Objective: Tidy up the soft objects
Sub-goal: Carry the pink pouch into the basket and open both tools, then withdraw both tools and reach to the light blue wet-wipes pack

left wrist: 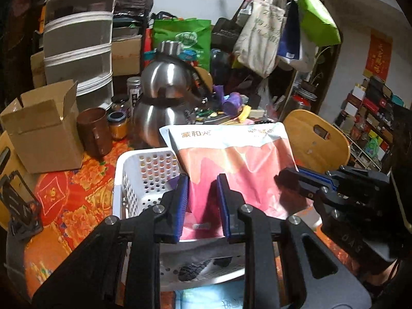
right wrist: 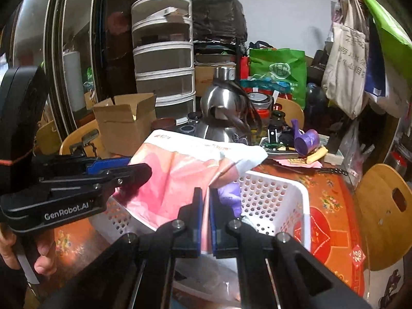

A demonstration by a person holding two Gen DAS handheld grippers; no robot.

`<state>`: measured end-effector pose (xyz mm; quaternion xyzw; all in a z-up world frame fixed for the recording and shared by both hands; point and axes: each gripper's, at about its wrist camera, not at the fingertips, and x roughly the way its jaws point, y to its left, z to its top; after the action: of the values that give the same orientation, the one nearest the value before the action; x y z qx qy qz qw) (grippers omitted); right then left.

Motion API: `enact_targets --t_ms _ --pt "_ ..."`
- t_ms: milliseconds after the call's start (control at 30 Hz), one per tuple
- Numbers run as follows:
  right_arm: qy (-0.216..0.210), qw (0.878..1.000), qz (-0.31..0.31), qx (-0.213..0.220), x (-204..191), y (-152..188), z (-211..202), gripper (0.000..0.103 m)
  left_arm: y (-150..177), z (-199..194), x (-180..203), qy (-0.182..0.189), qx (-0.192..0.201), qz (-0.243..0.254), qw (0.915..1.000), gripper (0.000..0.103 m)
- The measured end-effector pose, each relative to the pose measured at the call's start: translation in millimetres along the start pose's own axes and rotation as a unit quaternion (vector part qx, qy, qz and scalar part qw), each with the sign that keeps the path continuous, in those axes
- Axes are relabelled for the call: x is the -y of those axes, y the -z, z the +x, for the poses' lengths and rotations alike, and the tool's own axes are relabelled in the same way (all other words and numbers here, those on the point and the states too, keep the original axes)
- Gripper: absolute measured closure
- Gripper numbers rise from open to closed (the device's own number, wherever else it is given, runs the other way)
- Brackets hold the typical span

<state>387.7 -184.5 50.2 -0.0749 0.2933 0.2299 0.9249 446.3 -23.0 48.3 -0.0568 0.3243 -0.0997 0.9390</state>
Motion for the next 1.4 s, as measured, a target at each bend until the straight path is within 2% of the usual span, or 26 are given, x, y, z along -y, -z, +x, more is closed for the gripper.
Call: enact_targets --t_ms 33,100,133,167,200,267,300,400,833,1067,1233,1300,1400 --pt "0.001 1.000 0.001 -0.001 0.0 1.7 4.2 0.099 2.2 4.5 -2.2 -0.001 -0.003 -0.003 1.0000 0.083" --pt "0.014 1.000 -0.002 0.002 0.9 5.2 10.3 0.094 5.1 12.8 -6.3 -0.015 -0.007 -0.006 0.9999 0.069" --pt "0.022 1.000 -0.001 -0.001 2.5 6.4 13.3 0.091 6.9 16.2 -8.7 -0.020 -0.009 -0.005 0.9997 0.048" --pt "0.035 0.999 0.001 -0.009 5.7 8.6 16.8 0.078 8.9 18.9 -11.1 -0.029 -0.010 -0.006 0.9995 0.027" --pt "0.048 0.999 0.005 -0.019 8.9 10.9 20.0 0.054 10.9 18.7 -13.8 -0.040 -0.003 -0.008 0.9992 0.019" --pt "0.065 0.998 0.011 -0.022 15.1 16.1 20.5 0.034 14.6 14.8 -19.0 -0.040 0.013 -0.005 0.9991 0.018" --pt "0.075 0.997 0.017 -0.017 19.3 19.2 18.1 0.034 15.7 13.6 -20.7 -0.039 0.014 -0.006 0.9991 0.016" --pt "0.068 0.997 0.040 -0.020 29.7 24.5 14.9 0.029 19.0 10.1 -23.0 -0.035 0.011 -0.005 0.9993 0.011" --pt "0.070 0.996 0.043 -0.017 25.8 40.0 0.7 0.028 39.7 2.7 -19.1 -0.029 -0.001 -0.002 0.9996 0.010" --pt "0.059 0.997 0.055 -0.019 22.6 44.8 -10.6 0.027 55.8 -20.7 -13.2 -0.026 0.004 0.002 0.9997 0.010" --pt "0.044 0.996 0.071 -0.016 14.8 75.2 -47.8 0.027 94.4 -58.9 -14.2 -0.031 0.006 0.001 0.9995 0.010" --pt "0.036 0.996 0.081 -0.019 12.6 100.0 -61.7 0.018 118.4 -70.4 -19.9 -0.031 -0.007 -0.007 0.9995 0.010" --pt "0.031 0.993 0.103 -0.053 7.9 140.8 -66.3 0.018 148.5 -76.1 -28.5 -0.017 -0.026 -0.017 0.9994 0.009"
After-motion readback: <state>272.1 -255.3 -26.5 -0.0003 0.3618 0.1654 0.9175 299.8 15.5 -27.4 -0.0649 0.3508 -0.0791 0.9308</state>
